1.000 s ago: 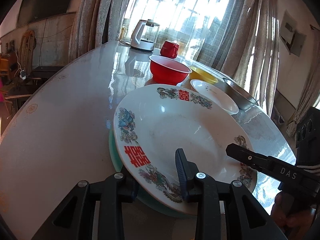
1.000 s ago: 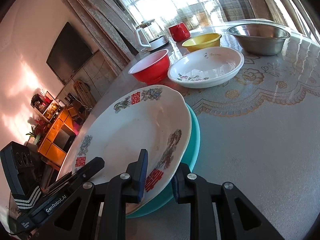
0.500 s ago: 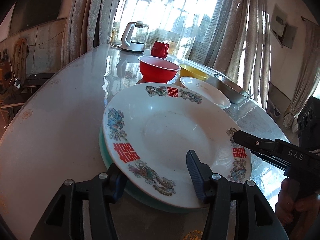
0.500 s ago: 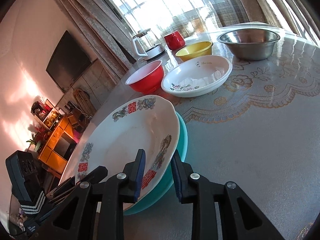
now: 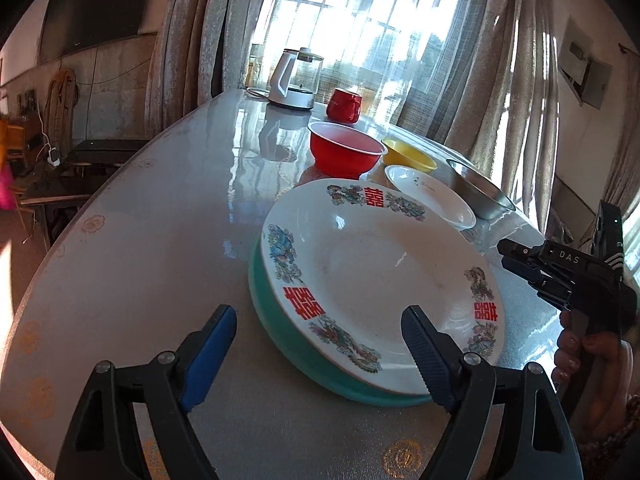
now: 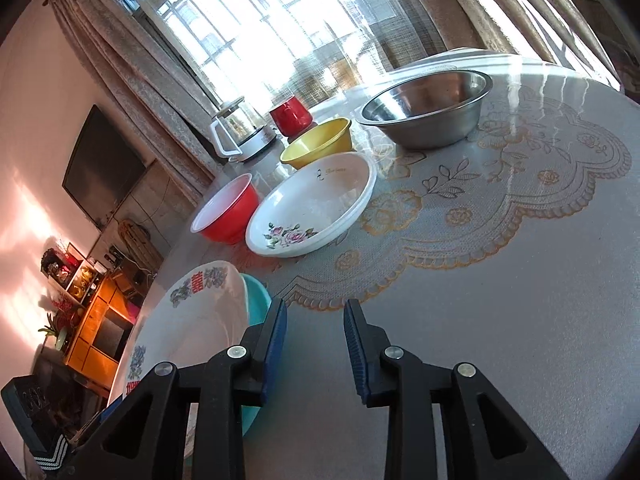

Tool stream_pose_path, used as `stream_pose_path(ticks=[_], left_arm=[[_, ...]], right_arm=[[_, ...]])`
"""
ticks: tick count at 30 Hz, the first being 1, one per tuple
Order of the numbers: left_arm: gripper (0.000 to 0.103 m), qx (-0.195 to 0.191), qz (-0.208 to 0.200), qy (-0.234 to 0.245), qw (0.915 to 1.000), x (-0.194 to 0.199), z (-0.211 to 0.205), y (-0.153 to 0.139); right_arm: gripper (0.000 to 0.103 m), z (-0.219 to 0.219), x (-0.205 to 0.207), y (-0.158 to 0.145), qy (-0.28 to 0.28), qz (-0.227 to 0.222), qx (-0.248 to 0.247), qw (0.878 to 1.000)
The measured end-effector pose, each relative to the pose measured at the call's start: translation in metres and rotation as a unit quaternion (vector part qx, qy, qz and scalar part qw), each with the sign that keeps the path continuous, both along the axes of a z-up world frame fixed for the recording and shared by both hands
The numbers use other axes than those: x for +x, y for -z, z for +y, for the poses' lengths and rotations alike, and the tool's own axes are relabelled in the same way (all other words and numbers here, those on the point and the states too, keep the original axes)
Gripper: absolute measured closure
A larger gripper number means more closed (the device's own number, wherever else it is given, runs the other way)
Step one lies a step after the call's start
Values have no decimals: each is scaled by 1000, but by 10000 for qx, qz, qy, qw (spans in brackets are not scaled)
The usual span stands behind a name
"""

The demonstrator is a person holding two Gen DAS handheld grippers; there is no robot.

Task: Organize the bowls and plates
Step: 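Move the right tool to the rim of the white floral plate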

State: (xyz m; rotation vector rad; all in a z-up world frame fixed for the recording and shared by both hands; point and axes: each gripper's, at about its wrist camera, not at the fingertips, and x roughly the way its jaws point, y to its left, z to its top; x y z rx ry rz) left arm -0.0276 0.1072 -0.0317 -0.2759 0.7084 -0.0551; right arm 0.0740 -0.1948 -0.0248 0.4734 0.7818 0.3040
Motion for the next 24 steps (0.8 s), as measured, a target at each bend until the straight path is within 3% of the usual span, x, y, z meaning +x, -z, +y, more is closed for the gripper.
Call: stream_pose_path(ticks=[6,11,16,20,24], left_arm=[[17,-151,-159,-267,9994,3,9,-16],[13,-5,-371,-177,9992,4,-1,-29],[12,-4,-337,-56,9994,11,-11,-35],[11,-13,-258,-85,9996,19,-16,-38],[11,-23,-143,-119,9998,29,-22,-41]], right_arm=[[73,-15,53,3,455,255,-122,9986],[73,-13,87,9,487,375,-240,9978],[73,-7,109,18,442,533,-217,9974],[83,1,117,23,366,535,-462,9968],[86,10,122,21,275,489,-843,9949]])
